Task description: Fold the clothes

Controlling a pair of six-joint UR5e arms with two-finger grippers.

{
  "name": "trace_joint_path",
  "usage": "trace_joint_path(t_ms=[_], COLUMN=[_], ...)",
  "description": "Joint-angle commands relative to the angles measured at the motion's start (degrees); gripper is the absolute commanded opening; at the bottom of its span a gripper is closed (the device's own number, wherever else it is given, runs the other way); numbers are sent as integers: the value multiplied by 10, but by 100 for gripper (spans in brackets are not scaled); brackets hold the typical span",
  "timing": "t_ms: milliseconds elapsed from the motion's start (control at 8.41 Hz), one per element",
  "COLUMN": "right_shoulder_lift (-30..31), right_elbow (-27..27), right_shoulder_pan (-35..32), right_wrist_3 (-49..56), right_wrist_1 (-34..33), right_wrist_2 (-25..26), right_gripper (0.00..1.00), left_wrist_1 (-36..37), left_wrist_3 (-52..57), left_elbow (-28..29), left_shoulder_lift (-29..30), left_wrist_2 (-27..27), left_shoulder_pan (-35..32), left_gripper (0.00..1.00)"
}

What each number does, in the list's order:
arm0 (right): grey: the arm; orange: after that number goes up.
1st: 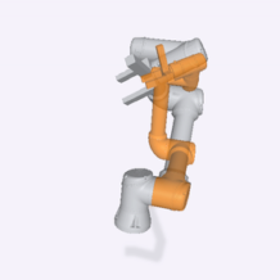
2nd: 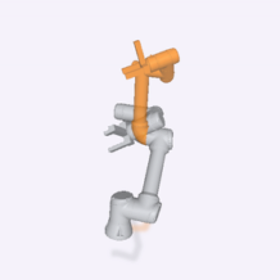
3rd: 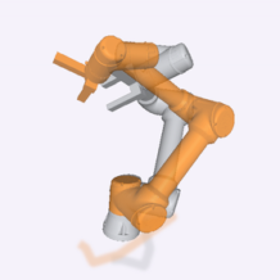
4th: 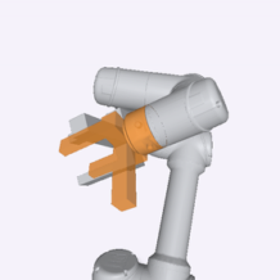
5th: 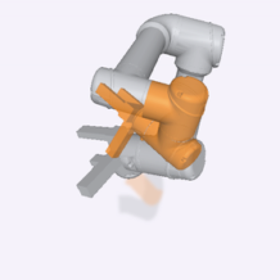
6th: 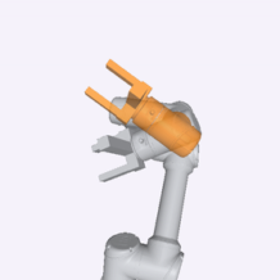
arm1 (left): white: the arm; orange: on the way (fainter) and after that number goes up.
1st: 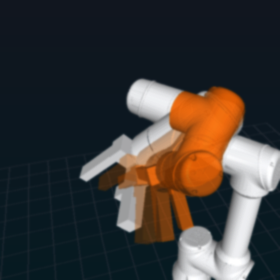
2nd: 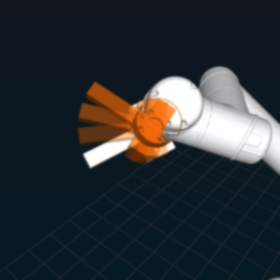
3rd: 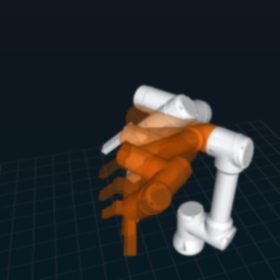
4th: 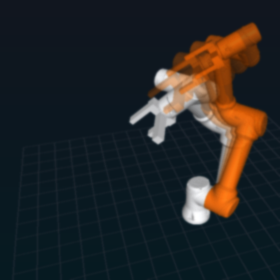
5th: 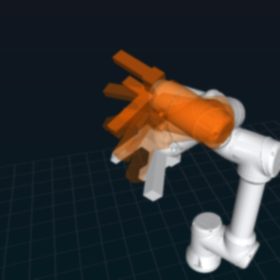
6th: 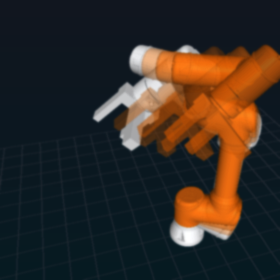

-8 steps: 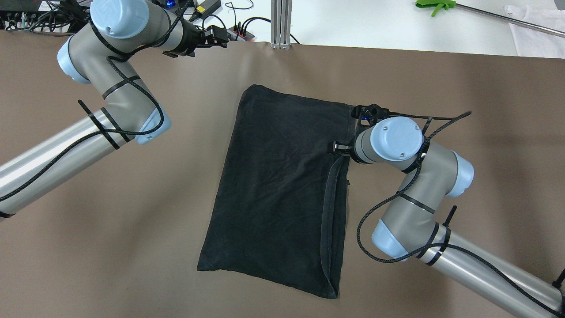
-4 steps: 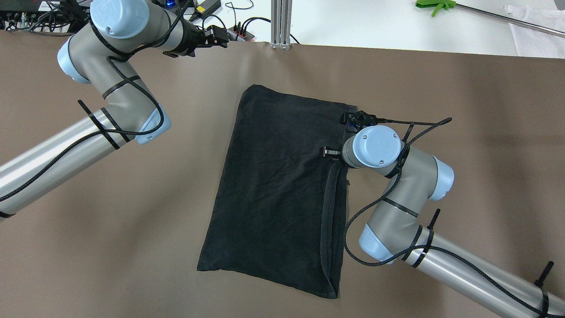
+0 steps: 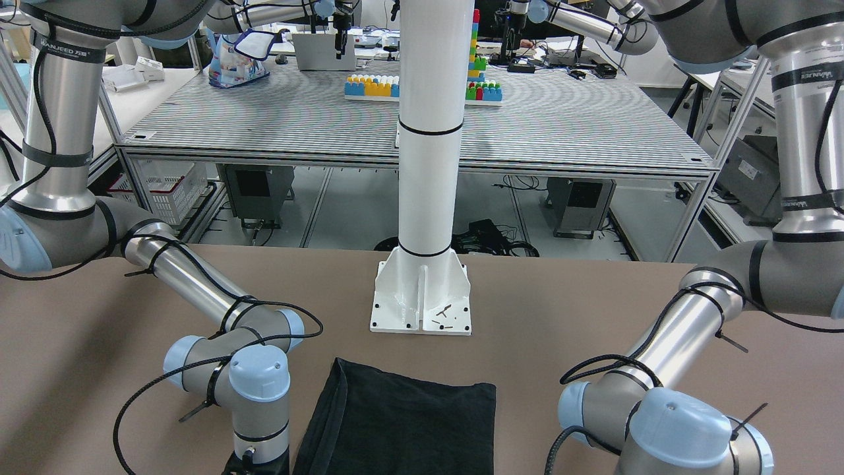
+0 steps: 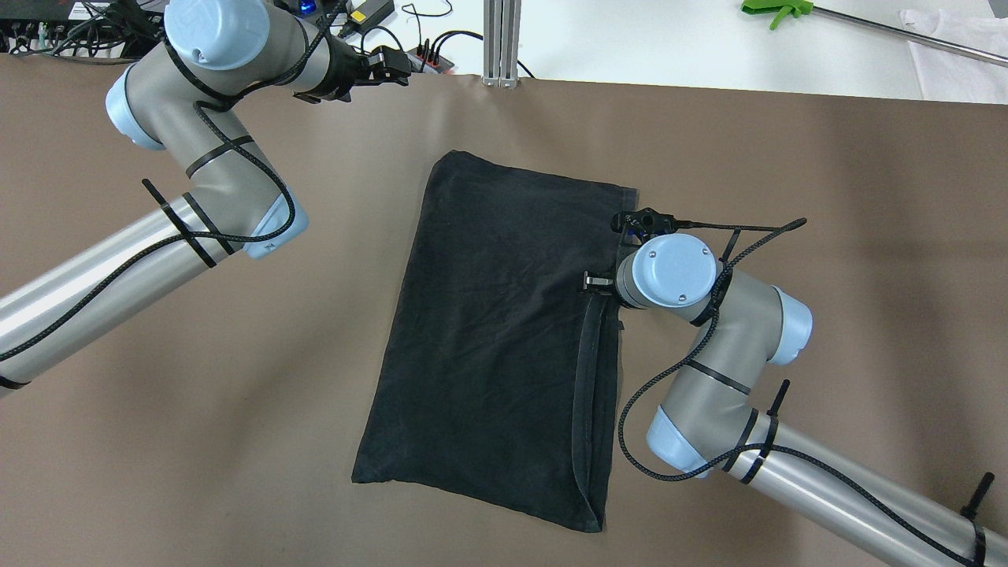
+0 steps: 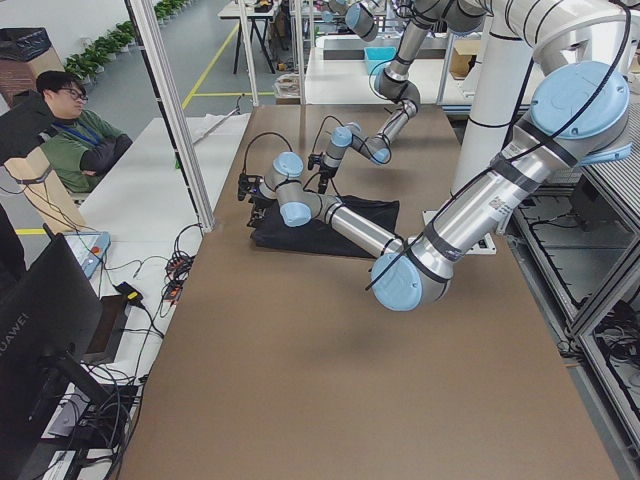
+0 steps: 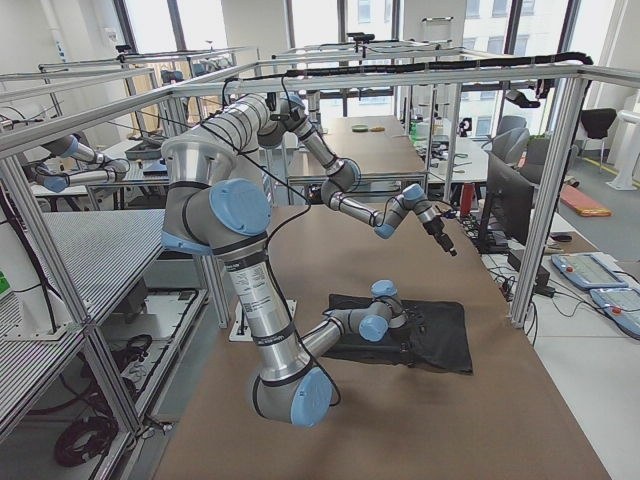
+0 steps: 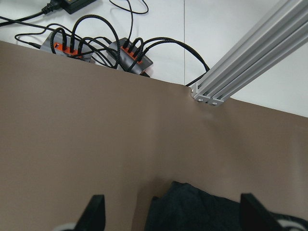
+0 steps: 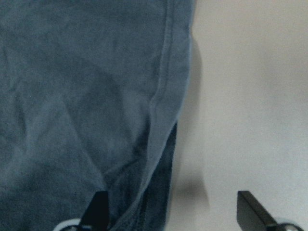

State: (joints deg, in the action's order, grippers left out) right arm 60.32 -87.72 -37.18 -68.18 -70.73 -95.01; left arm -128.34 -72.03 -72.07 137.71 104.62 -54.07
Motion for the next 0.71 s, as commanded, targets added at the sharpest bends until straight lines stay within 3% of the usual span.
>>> trace_joint_path(t_ms=[0, 357, 594], right_shoulder_lift=[96, 118, 87], right_elbow=[-94, -174, -178], right_shoulder_pan=[0, 1, 3], right_wrist_3=[3, 7, -4], right_wrist_1=[-17, -66, -68], right_wrist_2=[-5, -26, -29], right_gripper=[94, 94, 94], left_wrist_1=[0, 0, 0], left_wrist_3=[-1, -1, -1], left_elbow=[0, 0, 0], left_shoulder_lift=[5, 5, 5], left_wrist_2=[-5, -4, -4], left_shoulder_pan=[6, 6, 6], left_gripper=[100, 100, 100])
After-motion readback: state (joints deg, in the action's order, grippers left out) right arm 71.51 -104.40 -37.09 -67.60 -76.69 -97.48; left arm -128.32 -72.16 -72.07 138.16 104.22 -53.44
